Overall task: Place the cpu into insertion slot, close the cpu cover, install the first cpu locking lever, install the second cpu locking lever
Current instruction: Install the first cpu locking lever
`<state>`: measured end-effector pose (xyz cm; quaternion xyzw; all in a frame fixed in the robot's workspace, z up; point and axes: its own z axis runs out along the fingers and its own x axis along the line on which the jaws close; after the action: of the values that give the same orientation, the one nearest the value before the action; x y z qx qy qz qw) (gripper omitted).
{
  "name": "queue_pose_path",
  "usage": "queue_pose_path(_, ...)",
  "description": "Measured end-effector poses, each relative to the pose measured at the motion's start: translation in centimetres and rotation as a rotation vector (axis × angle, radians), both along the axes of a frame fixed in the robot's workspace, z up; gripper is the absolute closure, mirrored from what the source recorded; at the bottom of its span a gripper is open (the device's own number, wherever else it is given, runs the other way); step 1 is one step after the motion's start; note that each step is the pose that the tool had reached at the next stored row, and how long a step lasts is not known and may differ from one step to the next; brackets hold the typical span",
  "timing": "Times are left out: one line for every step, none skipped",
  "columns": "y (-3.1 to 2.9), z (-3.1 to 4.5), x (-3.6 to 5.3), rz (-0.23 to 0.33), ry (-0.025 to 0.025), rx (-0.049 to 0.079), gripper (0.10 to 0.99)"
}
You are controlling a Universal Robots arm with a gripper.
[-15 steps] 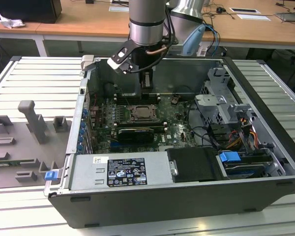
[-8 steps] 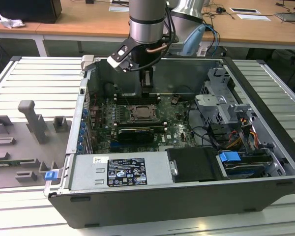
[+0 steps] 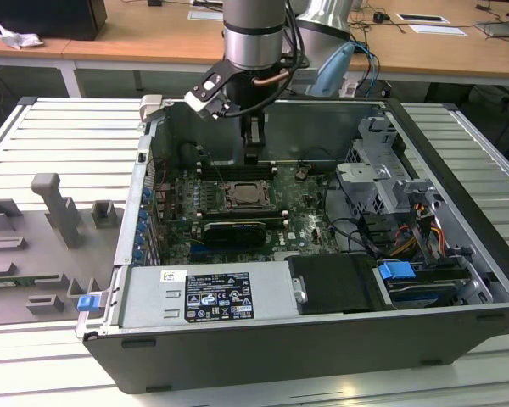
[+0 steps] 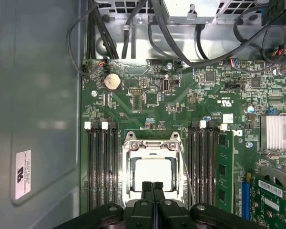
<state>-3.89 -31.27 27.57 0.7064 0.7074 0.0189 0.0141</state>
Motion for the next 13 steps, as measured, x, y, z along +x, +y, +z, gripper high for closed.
queue_pose_path(0.0, 0.23, 0.0, 0.0, 0.0, 0.0, 0.98)
queue_pose_path(0.0, 0.37, 0.0, 0.0, 0.0, 0.0, 0.98)
queue_pose_path(0.0, 0.52, 0.0, 0.0, 0.0, 0.0, 0.98)
queue_pose_path(0.0, 0.73, 0.0, 0.0, 0.0, 0.0, 0.98)
queue_pose_path(0.0, 0.92, 0.0, 0.0, 0.0001, 0.0, 0.98)
queue_pose_path(0.0, 1.01, 0.0, 0.0, 0.0, -0.001, 0.98)
queue_pose_path(0.01, 1.0, 0.0, 0.001, -0.0001, -0.001, 0.98)
queue_pose_path(0.02, 1.01, 0.0, 0.006, -0.0001, -0.001, 0.98)
queue_pose_path(0.02, 1.01, 0.0, 0.018, -0.0001, -0.001, 0.98)
queue_pose_path(0.03, 1.01, 0.0, 0.028, 0.0, -0.001, 0.98)
queue_pose_path(0.03, 1.01, -0.01, 0.046, 0.0, -0.001, 0.98)
queue_pose_path(0.03, 1.01, -0.01, 0.055, 0.0, -0.001, 0.98)
queue_pose_path(0.02, 1.01, 0.0, 0.068, 0.0, -0.001, 0.98)
